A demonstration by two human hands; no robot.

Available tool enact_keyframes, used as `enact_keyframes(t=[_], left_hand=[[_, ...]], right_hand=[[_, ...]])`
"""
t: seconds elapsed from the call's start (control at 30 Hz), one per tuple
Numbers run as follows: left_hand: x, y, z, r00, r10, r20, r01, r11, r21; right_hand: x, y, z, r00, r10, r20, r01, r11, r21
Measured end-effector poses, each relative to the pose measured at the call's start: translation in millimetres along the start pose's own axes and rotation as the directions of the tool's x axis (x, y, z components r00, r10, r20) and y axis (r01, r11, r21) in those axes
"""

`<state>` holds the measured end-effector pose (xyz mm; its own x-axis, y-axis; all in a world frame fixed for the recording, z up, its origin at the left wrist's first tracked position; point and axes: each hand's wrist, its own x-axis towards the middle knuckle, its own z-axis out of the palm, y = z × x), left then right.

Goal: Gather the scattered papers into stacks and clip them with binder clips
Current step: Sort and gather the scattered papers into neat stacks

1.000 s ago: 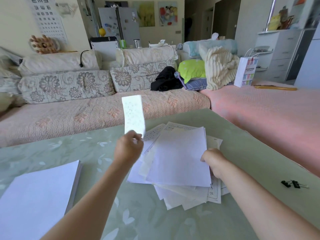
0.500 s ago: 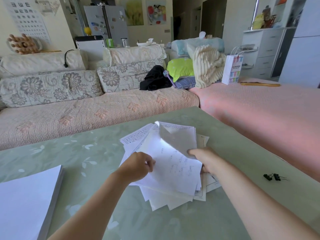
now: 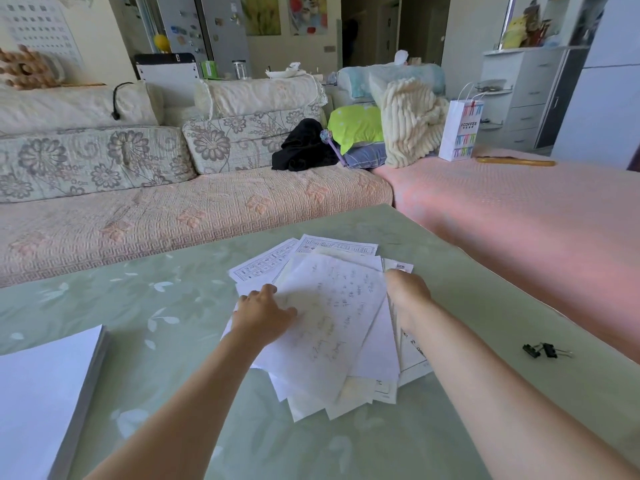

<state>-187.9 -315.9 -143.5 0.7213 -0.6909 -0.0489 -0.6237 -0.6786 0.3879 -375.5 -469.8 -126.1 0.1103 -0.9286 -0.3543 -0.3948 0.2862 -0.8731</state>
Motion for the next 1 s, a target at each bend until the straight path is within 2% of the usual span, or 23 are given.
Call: enact_keyframes(t=[0.1, 0.17, 0.23, 0.33, 0.4, 0.53, 0.63, 0.7, 0.83, 0.9, 1.0], left_hand=[[0.9, 1.4, -8.5, 0.994, -0.069, 0.079, 0.082, 0.980, -0.180], [-0.9, 0.5, -13.8, 0.984, -0.114, 0.135, 0.151, 0.941, -0.304], [-4.9, -2.5, -16.7, 0.973, -0.118, 0.200, 0.189, 0.901, -0.391], [-12.8, -7.9, -20.8, 0.963, -0.094, 0.251, 0.195, 0.888, -0.417], [-19.2, -11.8, -23.8, 0.967, -0.077, 0.243, 0.182, 0.877, -0.445], [-28.5, -21.9, -27.3, 0.961, -0.046, 0.271, 0.183, 0.844, -0.504], [-30.9, -27.1, -30.2, 0.975, -0.056, 0.217, 0.201, 0.644, -0.738], [-33.7, -27.2, -34.4, 0.986, -0.069, 0.154, 0.166, 0.536, -0.828], [-36.0, -27.1, -49.2, 0.997, 0.004, 0.074, 0.065, 0.435, -0.898], [-78.2, -44.0, -79.7, 0.997, -0.067, -0.041, -0.010, 0.419, -0.908], [-82.7, -36.7, -90.0, 0.969, -0.158, -0.189, -0.117, 0.382, -0.917]], right_hand=[[-16.1, 4.3, -1.1, 0.997, -0.017, 0.080, 0.008, 0.993, 0.117], [-26.7, 4.7, 0.6, 0.994, -0.022, 0.105, 0.016, 0.998, 0.060], [-31.7, 7.9, -0.1, 0.993, -0.036, 0.111, 0.045, 0.996, -0.081], [-31.8, 10.9, 0.2, 0.984, -0.101, 0.144, 0.133, 0.963, -0.235], [-31.6, 14.7, 0.2, 0.971, -0.133, 0.198, 0.183, 0.948, -0.260], [-34.6, 19.6, -6.3, 0.930, -0.204, 0.305, 0.257, 0.956, -0.145], [-35.7, 18.9, -13.6, 0.895, -0.266, 0.359, 0.288, 0.958, -0.009], [-39.5, 16.3, -17.0, 0.854, -0.311, 0.418, 0.314, 0.947, 0.064], [-48.3, 5.7, -11.1, 0.781, -0.368, 0.505, 0.382, 0.921, 0.081], [-103.5, -4.0, -9.7, 0.745, -0.434, 0.507, 0.453, 0.886, 0.093], [-109.5, -14.7, -6.4, 0.750, -0.508, 0.423, 0.504, 0.854, 0.131]])
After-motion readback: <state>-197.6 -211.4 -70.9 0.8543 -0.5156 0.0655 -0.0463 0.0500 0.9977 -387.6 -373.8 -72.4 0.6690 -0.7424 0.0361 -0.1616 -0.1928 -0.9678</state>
